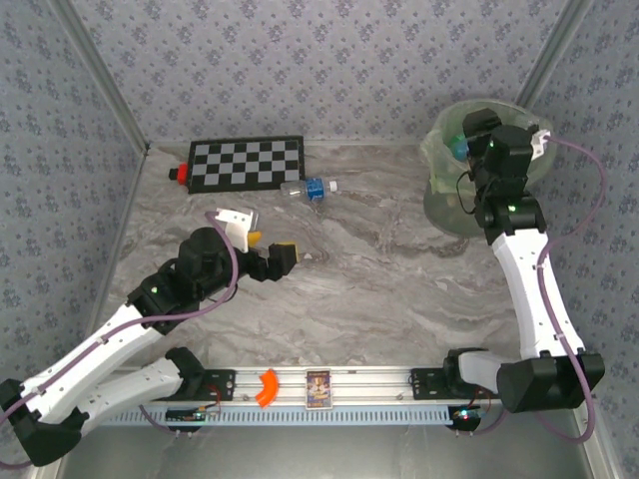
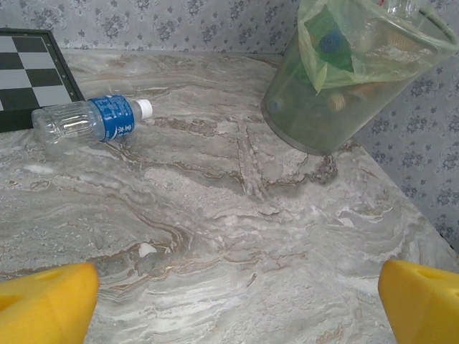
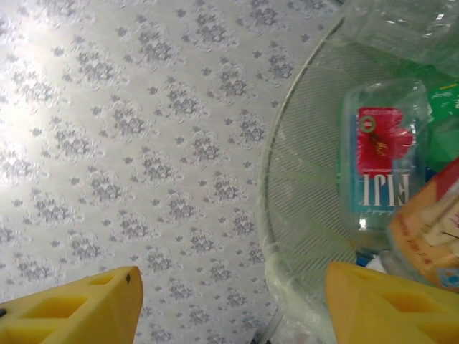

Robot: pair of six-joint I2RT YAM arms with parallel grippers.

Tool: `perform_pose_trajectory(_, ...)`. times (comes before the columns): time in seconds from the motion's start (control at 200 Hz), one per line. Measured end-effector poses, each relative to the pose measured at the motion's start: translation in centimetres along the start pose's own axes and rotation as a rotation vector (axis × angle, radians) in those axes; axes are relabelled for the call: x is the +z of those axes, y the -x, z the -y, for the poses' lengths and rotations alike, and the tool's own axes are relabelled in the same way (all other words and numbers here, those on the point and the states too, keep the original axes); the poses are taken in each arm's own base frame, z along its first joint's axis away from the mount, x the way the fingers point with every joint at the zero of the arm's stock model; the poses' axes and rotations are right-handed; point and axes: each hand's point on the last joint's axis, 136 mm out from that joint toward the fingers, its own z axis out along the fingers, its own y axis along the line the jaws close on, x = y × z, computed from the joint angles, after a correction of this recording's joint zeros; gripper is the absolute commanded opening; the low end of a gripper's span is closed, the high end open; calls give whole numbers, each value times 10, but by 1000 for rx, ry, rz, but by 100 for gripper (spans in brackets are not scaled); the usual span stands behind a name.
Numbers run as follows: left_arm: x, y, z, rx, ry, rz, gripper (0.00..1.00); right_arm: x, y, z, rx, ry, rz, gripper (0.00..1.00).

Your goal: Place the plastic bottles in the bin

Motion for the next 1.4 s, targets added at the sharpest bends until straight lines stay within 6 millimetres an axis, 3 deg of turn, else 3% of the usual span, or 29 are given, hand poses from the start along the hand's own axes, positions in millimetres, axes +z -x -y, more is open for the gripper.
perform_pose_trajectory(0.14,4,-2,-2,1,14,-8,100,-4,-1,-10,-75,25,-28,83)
perform_pose_trajectory(0.21,7,-4,-4,2,25,-15,100,-5,-5,-12,-110,37,-55,100)
perform_pose_trajectory(0.465,31,-10,-13,9,95,-71,100,-10,-46,-14,-290,84,-217,100)
perform_pose_trajectory(0.67,52,-13,-24,1,152,-111,100,-25,-103,-9,-465,140,-359,100)
perform_pose_trajectory(0.925,62,-8,-70,-81,290,-104,100,-65,-188,-13,-671,298,-530,100)
perform_pose_trajectory(1.149,59,0,-90,-113,351,-72,100,-86,-266,11,-798,353,-681,100)
perform_pose_trajectory(1.259,56,5,-99,-126,378,-49,100,-90,-292,19,-839,357,-717,100)
perform_pose_trajectory(1.399,59,12,-121,-159,421,-23,100,-88,-308,32,-847,331,-727,100)
